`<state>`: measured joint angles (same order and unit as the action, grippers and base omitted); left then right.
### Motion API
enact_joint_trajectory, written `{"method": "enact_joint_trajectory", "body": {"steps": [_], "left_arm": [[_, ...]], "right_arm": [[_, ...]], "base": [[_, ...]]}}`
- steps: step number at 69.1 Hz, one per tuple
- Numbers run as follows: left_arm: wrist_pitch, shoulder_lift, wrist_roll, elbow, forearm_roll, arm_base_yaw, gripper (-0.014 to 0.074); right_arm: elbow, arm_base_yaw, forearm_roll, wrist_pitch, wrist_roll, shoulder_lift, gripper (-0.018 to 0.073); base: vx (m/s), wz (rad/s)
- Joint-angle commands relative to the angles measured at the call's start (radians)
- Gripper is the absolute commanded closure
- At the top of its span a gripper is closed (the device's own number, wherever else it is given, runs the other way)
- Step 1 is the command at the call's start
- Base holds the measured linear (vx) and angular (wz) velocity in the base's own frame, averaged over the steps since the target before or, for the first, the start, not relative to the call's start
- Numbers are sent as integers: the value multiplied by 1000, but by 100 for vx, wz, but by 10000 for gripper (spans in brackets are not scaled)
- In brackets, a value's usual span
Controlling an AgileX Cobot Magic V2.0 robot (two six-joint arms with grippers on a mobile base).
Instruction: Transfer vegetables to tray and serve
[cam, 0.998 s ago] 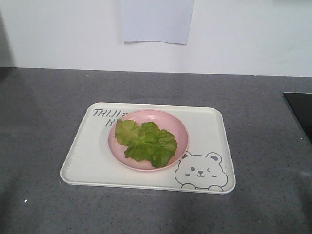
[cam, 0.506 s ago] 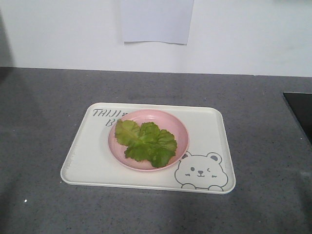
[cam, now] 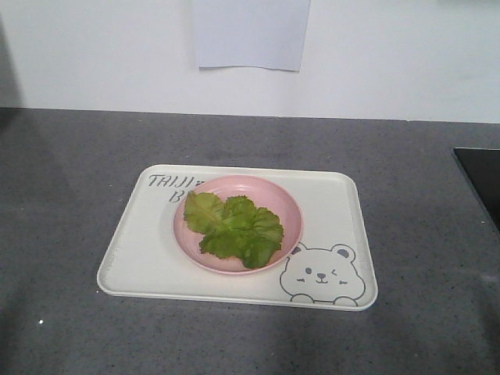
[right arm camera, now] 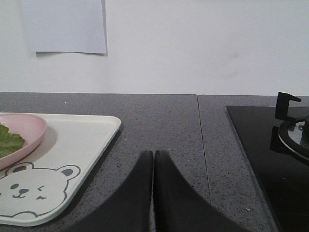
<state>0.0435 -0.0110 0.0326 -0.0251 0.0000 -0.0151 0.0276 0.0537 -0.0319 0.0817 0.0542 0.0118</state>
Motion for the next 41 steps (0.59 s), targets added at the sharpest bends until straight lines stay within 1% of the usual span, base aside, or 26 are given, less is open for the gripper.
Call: {"method": "enact_joint_trajectory", "body": {"steps": [1,41], "left_arm": [[-76,-15,10,-27,0,1,603],[-76,-15,10,-27,0,1,603]], "right_arm": [[16,-6,-1,-82,-6,7,565],[16,-7,-1,-82,-6,7,565]], "base": [[0,0],[0,0]]}}
